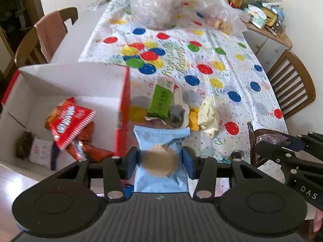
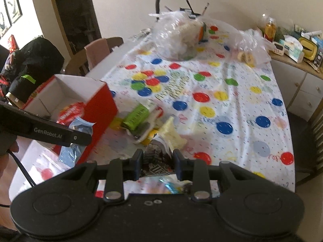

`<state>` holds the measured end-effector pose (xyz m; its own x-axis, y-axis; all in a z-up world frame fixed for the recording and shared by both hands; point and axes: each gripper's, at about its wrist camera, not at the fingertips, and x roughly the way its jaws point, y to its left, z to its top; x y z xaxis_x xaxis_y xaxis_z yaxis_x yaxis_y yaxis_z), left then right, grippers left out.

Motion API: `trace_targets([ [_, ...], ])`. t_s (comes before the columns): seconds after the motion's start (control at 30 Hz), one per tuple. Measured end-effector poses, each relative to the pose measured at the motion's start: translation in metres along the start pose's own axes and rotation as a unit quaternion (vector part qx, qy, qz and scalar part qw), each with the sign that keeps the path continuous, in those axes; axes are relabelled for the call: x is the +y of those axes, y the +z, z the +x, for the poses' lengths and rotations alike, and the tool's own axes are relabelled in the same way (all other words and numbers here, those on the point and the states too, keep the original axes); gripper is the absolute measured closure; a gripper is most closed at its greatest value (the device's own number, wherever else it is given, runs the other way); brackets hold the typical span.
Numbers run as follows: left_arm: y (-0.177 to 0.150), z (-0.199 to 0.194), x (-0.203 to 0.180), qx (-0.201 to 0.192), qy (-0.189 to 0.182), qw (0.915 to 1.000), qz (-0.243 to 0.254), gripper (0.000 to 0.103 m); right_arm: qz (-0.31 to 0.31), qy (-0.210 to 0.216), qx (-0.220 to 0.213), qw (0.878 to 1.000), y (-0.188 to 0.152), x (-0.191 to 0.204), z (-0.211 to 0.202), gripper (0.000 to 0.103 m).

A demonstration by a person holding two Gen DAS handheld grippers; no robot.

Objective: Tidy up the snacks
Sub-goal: 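Carry the blue biscuit packet and dark foil packet over the white box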

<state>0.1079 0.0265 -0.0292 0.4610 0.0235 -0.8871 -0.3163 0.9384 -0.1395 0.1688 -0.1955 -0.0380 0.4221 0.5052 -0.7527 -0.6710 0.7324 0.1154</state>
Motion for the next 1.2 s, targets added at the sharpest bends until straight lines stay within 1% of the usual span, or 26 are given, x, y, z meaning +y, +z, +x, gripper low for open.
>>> trace_targets([
  [0.27, 0.008, -0.03, 0.048, -0.021, 0.009, 0.9997, -0.009, 0.056, -0.007, 0.021, -0.018, 1.0, 0.018, 0.045, -0.002, 0.073],
  [0.6, 0.016, -0.045, 0.124, -0.04, 0.043, 0.998, -0.025, 0.056, -0.033, 0.044, -0.025, 0.998, 0.037, 0.116, 0.02, 0.073],
  [0.73, 0.022, -0.041, 0.155, -0.039, 0.061, 0.9969, -0.03, 0.056, -0.04, 0.05, -0.018, 0.998, 0.045, 0.139, 0.037, 0.073],
  [0.93, 0.029, -0.023, 0.197, -0.02, 0.085, 0.9954, -0.037, 0.056, -0.052, 0.05, -0.002, 0.997, 0.053, 0.17, 0.067, 0.073],
  [1.03, 0.033, -0.012, 0.214, -0.012, 0.096, 0.9946, -0.038, 0.056, -0.051, 0.053, 0.008, 0.997, 0.056, 0.182, 0.084, 0.073],
  [1.2, 0.039, 0.01, 0.234, 0.007, 0.106, 0.9934, -0.042, 0.056, -0.049, 0.072, 0.028, 0.996, 0.06, 0.203, 0.11, 0.073],
])
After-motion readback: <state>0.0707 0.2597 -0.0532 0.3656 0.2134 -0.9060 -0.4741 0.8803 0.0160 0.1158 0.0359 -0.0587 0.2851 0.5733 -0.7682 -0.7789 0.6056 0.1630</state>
